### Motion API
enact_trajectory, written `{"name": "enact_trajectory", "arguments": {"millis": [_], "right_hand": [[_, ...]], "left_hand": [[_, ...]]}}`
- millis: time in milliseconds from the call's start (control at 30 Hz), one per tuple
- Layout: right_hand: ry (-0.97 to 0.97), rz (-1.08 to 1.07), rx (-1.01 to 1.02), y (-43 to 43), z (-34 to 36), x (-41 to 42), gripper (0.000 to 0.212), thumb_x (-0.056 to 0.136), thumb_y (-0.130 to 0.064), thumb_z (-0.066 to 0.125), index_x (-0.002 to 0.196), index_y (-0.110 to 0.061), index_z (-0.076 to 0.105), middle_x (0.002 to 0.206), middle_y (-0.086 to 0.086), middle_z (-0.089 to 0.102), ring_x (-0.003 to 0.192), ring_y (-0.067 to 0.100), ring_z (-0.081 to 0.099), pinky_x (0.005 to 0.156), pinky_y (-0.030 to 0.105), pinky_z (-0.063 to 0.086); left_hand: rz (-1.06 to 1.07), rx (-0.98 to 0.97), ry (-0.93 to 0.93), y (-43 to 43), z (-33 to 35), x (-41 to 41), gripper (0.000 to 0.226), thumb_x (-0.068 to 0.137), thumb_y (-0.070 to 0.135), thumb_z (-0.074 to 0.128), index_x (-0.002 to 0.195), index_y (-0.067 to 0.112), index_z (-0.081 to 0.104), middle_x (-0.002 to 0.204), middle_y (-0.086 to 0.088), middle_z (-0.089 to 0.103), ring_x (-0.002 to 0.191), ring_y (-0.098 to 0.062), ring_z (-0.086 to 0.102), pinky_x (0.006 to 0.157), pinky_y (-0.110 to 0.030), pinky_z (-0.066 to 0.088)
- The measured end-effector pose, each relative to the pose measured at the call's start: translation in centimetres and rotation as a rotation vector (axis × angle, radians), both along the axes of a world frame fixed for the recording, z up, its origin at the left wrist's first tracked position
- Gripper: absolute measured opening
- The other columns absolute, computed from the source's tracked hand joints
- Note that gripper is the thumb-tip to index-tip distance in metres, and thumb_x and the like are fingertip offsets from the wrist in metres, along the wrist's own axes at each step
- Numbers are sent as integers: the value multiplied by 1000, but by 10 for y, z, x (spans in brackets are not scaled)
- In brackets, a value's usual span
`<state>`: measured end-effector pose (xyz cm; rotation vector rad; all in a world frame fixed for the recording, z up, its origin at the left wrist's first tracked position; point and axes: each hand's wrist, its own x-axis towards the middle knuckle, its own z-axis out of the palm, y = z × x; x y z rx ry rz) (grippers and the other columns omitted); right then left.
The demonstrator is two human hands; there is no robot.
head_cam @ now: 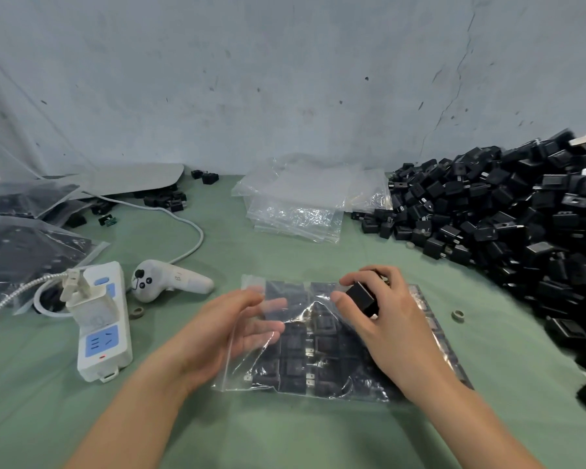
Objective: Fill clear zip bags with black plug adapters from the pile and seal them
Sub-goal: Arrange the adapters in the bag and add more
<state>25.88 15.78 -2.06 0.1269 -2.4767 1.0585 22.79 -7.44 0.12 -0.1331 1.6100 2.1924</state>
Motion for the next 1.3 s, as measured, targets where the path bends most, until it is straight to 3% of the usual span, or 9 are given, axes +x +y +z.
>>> {"name": "enact_trajectory", "arguments": {"millis": [133,233,300,500,600,733,1033,1167,1300], "right_hand": [[1,-2,66,-2,-1,-1,32,84,-67,56,105,-44,57,115,-23,37,80,11,60,66,23,45],[14,1,96,-6,1,-1,29,84,-64,57,105,-44,56,116,-22,37,77,11,57,64,21,41],[31,2,136,-10,2,-1,27,84,-59,59,106,-43,57,116,-20,38,80,11,57,62,20,39],[158,-7,245,-23,5,2,44,77,-43,71,118,-39,55,122,-11,45,92,14,58,56,27,46],[200,18,311,-27,5,5,60,67,-29,76,119,-40,49,124,-9,45,99,20,60,52,34,50],[234,25,340,-30,6,8,65,68,-23,85,120,-37,49,127,-7,45,99,20,60,49,32,50],[227,57,341,-32,7,4,57,72,-36,66,125,-35,46,126,-6,40,101,21,59,51,33,52],[195,6,325,-27,3,0,36,86,-34,63,120,-34,52,121,-8,44,92,14,58,50,18,38],[118,-42,134,-14,4,-4,24,93,-30,53,114,-38,58,115,-16,45,77,4,53,52,12,35]], "left_hand": [[241,-169,15,-4,1,-2,20,101,13,50,114,-1,55,102,-18,74,67,-25,72,54,-31,59],[527,-724,365,-8,-4,-1,27,98,20,50,125,15,53,96,0,65,79,-16,66,73,-36,56],[558,-865,652,-2,1,8,22,97,27,51,118,30,55,84,12,63,73,-2,60,67,-20,47],[141,-724,755,43,3,34,20,91,55,54,105,42,62,94,25,65,77,3,61,66,-8,43],[54,-759,745,53,-1,40,30,86,63,55,111,47,58,105,28,51,96,7,57,80,-9,41],[-9,-703,707,54,5,45,33,77,67,58,107,55,56,103,26,45,95,6,57,79,-3,38],[163,-533,632,55,5,49,13,92,27,66,101,36,62,92,29,67,76,8,62,68,-6,44],[357,-452,521,29,12,31,19,94,14,62,102,31,61,94,13,71,77,-6,69,61,-20,56],[454,-816,422,-25,2,14,31,94,12,60,120,27,54,117,-2,61,81,-23,70,66,-26,49]]}}
